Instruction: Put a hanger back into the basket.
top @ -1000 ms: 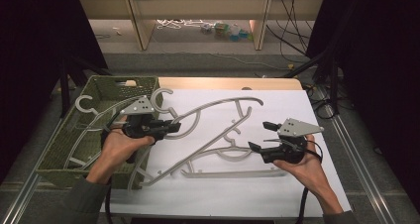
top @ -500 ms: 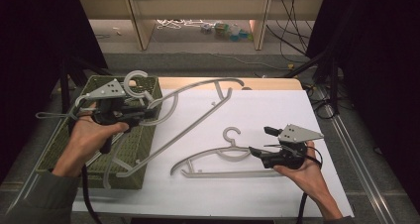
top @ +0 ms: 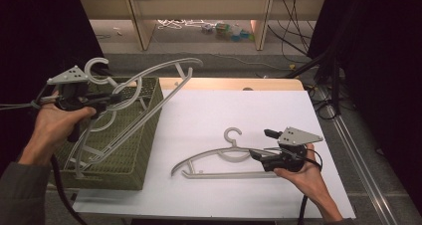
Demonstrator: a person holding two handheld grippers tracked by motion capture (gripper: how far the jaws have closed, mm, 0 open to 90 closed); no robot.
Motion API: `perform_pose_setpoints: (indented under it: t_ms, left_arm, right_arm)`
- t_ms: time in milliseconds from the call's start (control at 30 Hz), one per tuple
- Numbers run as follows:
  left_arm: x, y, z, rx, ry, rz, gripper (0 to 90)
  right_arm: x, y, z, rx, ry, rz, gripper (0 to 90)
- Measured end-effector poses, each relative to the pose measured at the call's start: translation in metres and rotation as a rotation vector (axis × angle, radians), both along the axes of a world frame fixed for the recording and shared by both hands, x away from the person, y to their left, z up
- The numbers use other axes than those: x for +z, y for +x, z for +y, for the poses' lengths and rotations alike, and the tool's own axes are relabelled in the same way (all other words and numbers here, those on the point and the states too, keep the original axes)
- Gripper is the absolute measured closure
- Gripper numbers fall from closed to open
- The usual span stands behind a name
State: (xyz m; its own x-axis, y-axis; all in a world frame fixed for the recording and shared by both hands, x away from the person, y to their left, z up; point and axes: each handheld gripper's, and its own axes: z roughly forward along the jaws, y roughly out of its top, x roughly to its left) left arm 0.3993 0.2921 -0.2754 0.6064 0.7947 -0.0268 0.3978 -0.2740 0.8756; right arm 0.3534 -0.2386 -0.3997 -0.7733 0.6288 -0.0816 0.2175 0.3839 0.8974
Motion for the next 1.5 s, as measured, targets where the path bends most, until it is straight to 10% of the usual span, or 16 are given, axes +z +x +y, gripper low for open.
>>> perform_pose_setpoints:
  t_ms: [800, 1500]
  left_arm:
    - [-0.037, 0.039, 0.084, 0.252, 0.069, 0.033, 81.6]
    - [-0.073, 0.053, 0.099, 0.234, 0.238, 0.082, 81.5]
  right_arm:
    - [-0.004, 0.002, 0.003, 0.006, 0.005, -0.002, 17.3]
    - [-0.004, 0.002, 0.001, 0.014, -0.006, 0.018, 17.5]
